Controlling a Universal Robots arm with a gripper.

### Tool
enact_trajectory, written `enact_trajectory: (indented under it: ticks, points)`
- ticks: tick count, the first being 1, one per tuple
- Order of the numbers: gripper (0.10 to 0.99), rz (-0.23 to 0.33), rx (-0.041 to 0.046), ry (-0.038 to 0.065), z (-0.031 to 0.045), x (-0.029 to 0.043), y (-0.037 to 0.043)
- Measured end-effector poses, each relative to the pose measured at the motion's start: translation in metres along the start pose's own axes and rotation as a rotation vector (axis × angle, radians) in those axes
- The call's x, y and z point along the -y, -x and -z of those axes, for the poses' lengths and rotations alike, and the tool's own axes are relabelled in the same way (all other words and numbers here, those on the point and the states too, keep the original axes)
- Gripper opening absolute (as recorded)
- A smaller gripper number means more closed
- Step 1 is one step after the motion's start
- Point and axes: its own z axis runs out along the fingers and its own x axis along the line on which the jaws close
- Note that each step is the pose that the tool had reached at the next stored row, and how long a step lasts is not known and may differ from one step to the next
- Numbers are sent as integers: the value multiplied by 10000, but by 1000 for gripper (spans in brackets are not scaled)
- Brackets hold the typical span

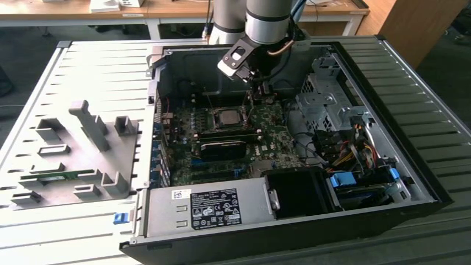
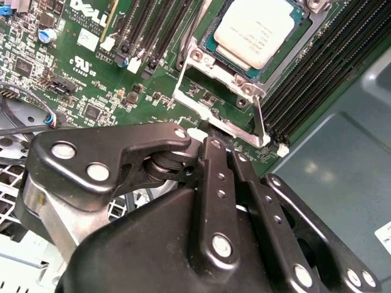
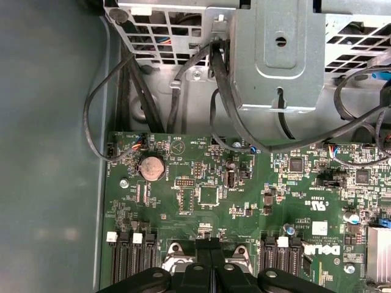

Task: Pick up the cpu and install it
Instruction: 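Close the cpu cover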

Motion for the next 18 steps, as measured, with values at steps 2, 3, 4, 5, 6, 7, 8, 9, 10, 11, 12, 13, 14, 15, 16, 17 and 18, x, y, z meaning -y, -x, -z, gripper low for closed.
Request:
enact_trajectory:
  ticks: [2,3,4,5,6,7,8,9,10,11,12,13,14,15,16,17,18]
  points:
    - [106,0,0,0,0,4,0]
    - [106,0,1,0,0,6,0]
    - [106,0,1,0,0,8,0]
    - [106,0,1,-1,0,10,0]
    - [106,0,1,0,0,11,0]
    - [106,0,1,-1,0,13,0]
    - [106,0,1,0,-1,14,-1]
    - [106,0,1,-1,-1,16,-1]
    - [106,0,0,0,-1,18,-1]
    - [106,-1,1,0,-2,20,-1]
    - [106,0,1,0,-2,22,-1]
    - [106,0,1,-1,-2,25,-1]
    - [106,0,1,0,-3,26,-1]
    - [106,1,1,0,-3,27,-1]
    - [106,0,1,0,-3,29,-1]
    - [106,0,1,0,-4,31,-1]
    - [106,0,1,0,-5,37,-1]
